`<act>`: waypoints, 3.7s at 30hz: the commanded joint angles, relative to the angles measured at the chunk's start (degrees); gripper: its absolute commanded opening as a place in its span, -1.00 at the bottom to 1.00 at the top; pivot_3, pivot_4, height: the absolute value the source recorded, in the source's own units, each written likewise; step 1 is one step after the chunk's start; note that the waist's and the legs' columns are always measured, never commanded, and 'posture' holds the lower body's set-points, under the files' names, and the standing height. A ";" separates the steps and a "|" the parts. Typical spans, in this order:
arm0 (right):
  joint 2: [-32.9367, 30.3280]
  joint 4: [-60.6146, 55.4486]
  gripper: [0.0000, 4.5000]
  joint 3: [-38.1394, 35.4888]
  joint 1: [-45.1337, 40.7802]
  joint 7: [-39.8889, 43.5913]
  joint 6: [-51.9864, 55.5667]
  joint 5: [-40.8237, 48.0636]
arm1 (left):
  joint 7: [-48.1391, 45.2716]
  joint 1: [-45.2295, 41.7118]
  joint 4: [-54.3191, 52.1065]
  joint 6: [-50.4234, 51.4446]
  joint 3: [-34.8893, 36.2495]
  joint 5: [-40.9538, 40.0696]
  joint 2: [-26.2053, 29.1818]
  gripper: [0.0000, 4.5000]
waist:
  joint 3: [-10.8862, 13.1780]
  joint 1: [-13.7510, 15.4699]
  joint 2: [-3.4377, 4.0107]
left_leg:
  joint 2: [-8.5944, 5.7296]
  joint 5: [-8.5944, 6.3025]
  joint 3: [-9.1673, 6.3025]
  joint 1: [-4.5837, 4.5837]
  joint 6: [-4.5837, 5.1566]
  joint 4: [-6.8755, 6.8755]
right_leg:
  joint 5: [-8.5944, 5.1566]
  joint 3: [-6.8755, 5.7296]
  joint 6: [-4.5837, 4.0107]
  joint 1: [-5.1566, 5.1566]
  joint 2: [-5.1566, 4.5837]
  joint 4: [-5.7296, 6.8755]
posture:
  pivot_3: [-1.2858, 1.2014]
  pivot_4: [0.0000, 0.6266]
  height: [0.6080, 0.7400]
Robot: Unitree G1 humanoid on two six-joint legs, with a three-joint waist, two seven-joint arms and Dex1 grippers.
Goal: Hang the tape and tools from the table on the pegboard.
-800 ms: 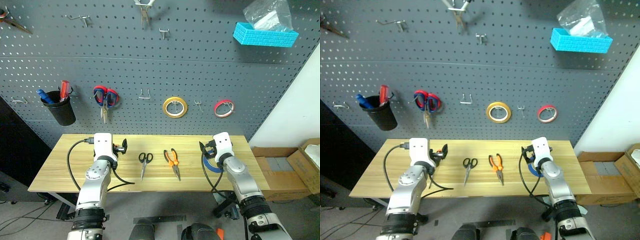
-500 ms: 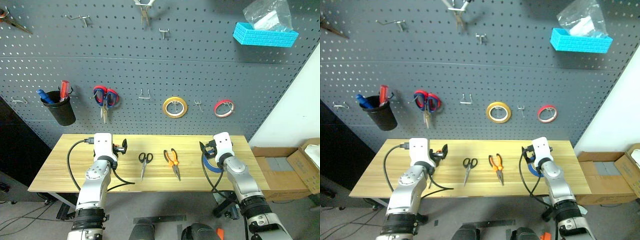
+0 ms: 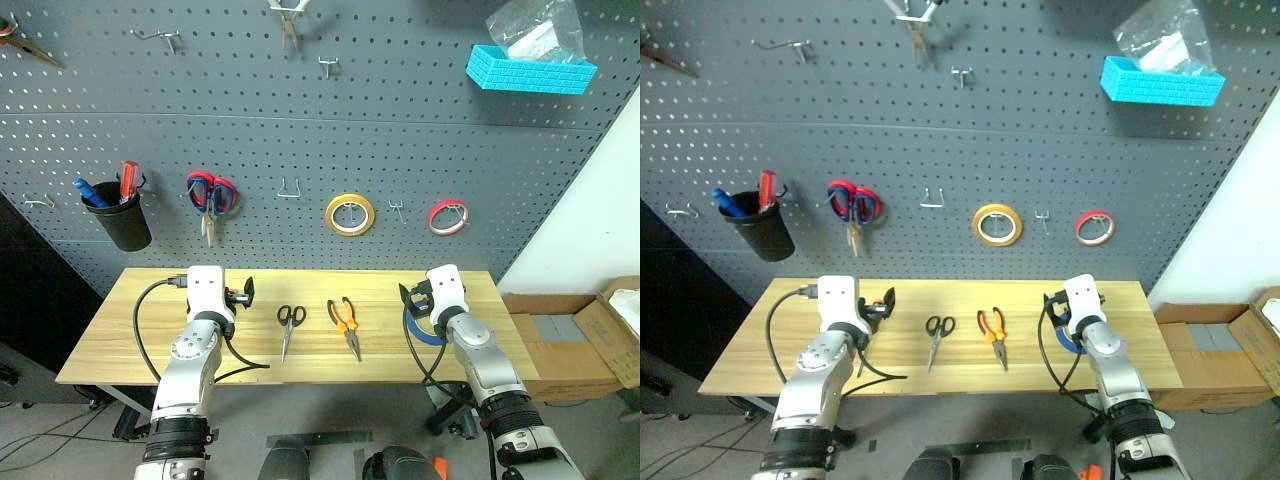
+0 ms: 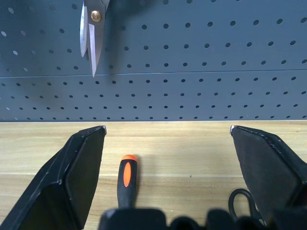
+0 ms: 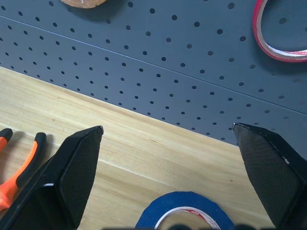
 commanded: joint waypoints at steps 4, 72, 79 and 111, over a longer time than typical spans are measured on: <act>-2.21 -8.68 1.00 0.94 0.45 4.46 8.12 0.36 | -5.95 0.57 -6.58 2.05 -1.91 -2.55 0.82 0.99 | 0.08 -0.11 0.06 | 0.00 0.00 0.00 -0.02 0.00 0.00 | 0.00 0.00 -0.01 -0.01 0.00 -0.01 | 0.23 -0.90 1.00; -6.33 7.82 -0.82 4.42 -12.06 18.20 26.76 0.60 | -41.63 -10.98 0.43 -7.60 -25.12 2.57 5.27 1.00 | 11.53 -4.60 0.36 | 0.07 -0.51 0.27 -0.55 0.81 -0.84 | -0.51 0.22 -0.08 -0.56 -0.02 -0.60 | 0.14 -0.17 1.00; -12.22 -28.93 -0.82 6.49 2.78 16.59 24.19 -3.27 | -39.60 -8.31 -14.80 6.55 -12.82 -13.06 5.36 1.00 | 11.48 -4.67 0.42 | 0.03 -0.46 0.26 -1.53 0.72 -0.85 | -0.53 0.19 -0.02 -1.55 -0.06 -0.51 | 0.13 -0.38 1.00; -12.12 5.19 -0.82 13.36 -20.69 5.11 -32.78 -18.37 | -25.81 -16.31 -25.21 23.77 3.06 -39.08 15.35 1.00 | 6.07 -2.94 -0.61 | -0.04 0.03 0.01 -0.93 0.04 0.07 | 0.21 0.00 0.23 -0.47 0.06 -0.47 | 0.19 -0.83 1.00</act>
